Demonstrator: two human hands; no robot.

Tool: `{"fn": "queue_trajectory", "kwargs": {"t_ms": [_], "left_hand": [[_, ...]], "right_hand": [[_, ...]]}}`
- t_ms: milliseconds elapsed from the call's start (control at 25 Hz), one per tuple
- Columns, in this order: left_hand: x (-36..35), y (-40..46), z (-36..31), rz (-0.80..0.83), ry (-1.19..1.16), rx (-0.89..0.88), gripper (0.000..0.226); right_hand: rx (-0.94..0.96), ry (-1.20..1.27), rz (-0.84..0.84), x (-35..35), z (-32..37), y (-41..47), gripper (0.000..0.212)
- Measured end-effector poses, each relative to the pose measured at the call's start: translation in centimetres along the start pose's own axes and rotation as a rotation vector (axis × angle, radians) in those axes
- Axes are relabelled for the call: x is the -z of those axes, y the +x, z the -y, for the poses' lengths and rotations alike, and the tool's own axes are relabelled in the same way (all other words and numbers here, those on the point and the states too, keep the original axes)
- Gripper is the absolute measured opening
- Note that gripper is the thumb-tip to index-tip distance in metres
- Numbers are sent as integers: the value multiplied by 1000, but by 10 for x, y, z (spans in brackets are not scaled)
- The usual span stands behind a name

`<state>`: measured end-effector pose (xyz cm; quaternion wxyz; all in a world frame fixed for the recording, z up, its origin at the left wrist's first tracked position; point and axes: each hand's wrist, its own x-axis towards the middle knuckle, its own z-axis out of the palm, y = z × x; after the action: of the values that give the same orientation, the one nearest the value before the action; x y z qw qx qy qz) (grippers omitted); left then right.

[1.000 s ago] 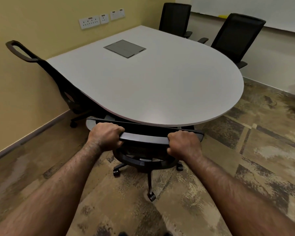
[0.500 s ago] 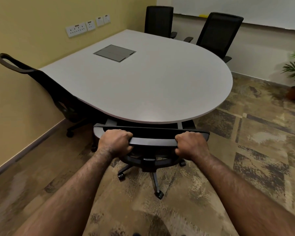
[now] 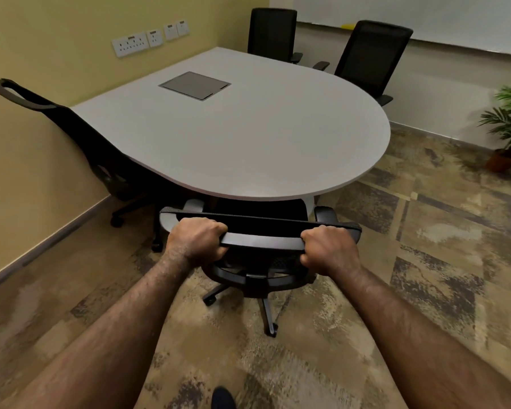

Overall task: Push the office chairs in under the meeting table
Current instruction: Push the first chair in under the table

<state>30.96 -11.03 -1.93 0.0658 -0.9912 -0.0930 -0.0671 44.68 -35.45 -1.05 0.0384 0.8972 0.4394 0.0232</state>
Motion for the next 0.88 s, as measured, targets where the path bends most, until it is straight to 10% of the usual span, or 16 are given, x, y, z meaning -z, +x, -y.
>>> {"fn": "queue_trajectory", "kwargs": {"t_ms": [880], "left_hand": [[-17, 114, 11, -37, -43, -49, 29]], "right_hand": [[-11, -63, -2, -6, -69, 99, 17]]}}
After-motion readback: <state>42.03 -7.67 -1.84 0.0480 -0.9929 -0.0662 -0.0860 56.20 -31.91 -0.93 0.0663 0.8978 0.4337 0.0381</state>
